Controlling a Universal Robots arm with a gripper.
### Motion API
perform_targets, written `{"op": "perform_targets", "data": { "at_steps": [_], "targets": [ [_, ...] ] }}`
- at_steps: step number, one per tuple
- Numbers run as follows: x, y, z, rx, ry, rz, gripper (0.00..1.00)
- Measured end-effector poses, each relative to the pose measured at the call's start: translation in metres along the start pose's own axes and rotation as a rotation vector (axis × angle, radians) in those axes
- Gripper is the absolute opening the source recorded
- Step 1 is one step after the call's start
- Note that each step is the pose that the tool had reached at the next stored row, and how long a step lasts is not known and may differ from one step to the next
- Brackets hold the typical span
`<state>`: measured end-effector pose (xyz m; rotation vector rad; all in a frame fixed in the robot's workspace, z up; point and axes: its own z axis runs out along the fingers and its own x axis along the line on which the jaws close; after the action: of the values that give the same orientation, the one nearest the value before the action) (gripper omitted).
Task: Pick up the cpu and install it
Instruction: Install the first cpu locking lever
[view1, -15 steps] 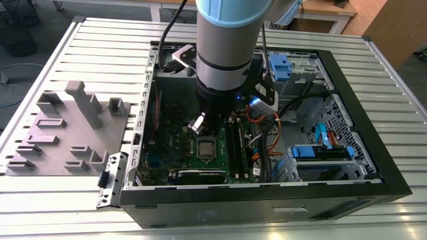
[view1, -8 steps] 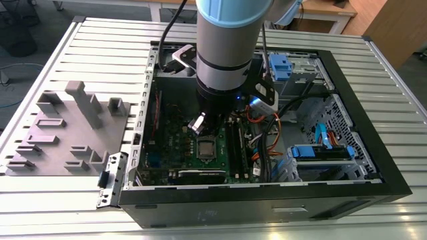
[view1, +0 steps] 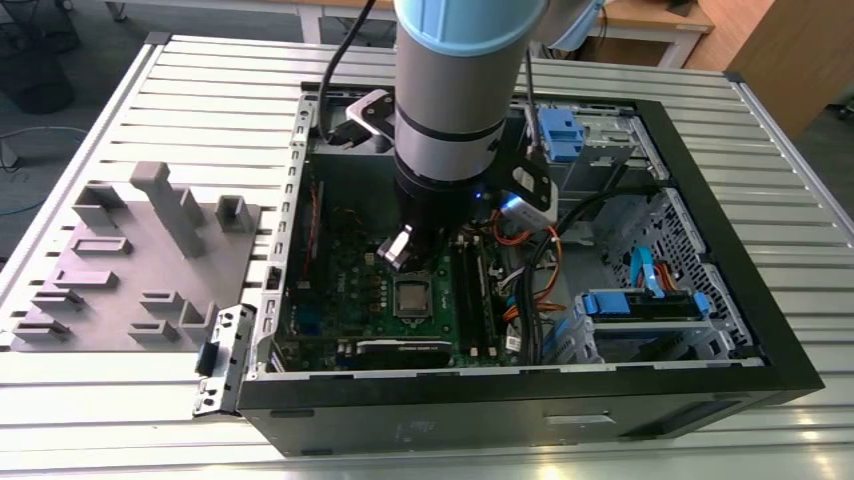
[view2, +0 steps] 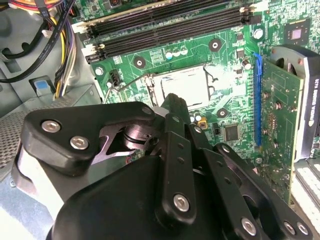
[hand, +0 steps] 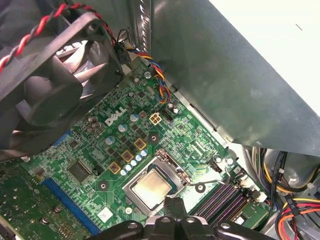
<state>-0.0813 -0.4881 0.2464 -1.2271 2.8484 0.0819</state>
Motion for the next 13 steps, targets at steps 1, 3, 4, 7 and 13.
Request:
{"op": "perform_targets", "data": {
  "at_steps": [1, 3, 4, 7, 13],
  "targets": [
    [-0.0006, -0.0006, 0.0000, 0.0001, 0.0001, 0.000, 0.11],
    [-0.0018, -0.0019, 0.0000, 0.0000, 0.0002, 0.000, 0.11],
    [-0.0026, -0.0027, 0.0000, -0.0002, 0.0003, 0.000, 0.11],
    [-0.0057, -0.0060, 0.0001, -0.0013, 0.0014, 0.000, 0.11],
    [-0.0089, -0.0094, 0.0002, -0.0022, 0.0022, 0.000, 0.11]
  ]
}}
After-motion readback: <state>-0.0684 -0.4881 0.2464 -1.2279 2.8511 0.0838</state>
